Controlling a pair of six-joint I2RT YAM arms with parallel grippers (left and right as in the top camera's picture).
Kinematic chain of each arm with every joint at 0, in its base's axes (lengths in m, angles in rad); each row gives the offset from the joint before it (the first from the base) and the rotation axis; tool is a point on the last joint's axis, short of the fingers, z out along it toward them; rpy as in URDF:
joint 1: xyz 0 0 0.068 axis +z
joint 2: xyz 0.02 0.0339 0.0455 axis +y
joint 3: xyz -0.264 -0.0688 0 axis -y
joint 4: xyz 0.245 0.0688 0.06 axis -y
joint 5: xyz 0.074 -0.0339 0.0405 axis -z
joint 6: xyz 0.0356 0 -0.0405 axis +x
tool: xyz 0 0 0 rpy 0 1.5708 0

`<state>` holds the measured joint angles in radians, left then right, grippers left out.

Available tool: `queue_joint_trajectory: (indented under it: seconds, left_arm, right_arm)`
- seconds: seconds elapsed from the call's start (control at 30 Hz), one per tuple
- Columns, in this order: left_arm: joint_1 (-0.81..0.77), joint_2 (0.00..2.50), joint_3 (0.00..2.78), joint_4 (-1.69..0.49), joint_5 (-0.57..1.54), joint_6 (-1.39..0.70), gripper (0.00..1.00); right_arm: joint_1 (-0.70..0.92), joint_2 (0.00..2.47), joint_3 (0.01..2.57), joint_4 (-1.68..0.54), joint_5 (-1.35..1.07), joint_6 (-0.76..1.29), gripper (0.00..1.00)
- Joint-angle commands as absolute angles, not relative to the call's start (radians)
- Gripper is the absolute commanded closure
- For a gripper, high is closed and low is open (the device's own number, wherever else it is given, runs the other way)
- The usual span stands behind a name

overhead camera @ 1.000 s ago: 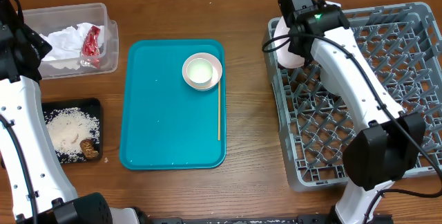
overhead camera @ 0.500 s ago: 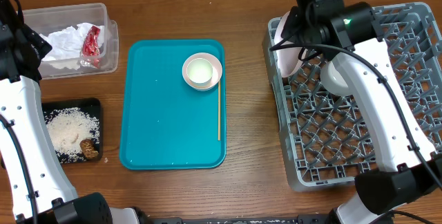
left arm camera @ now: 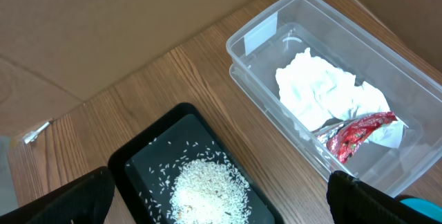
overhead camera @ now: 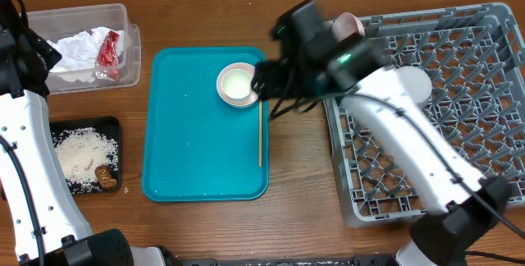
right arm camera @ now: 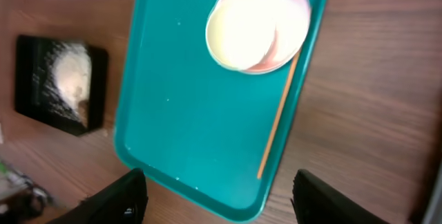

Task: Sort waste into correct bins and load items into the dishwasher
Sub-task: 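Reach the right gripper to the small white cup and grasp it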

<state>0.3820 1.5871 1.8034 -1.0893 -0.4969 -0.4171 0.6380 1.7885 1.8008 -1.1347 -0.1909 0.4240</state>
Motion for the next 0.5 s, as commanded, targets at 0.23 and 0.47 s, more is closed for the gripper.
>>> queue_joint_trajectory:
  seconds: [0.23, 0.47]
  left_arm:
    - [0.386, 1.592, 1.803, -1.089, -0.494, -0.427, 0.0]
    - [0.386, 1.592, 1.803, -1.089, -0.494, -0.427, 0.0]
  right_arm:
    - [0.733, 1.823, 1.642, -0.702, -0.046, 0.449, 0.37]
    - [0.745, 1.926, 1.642, -0.507, -0.043, 0.425, 0.4]
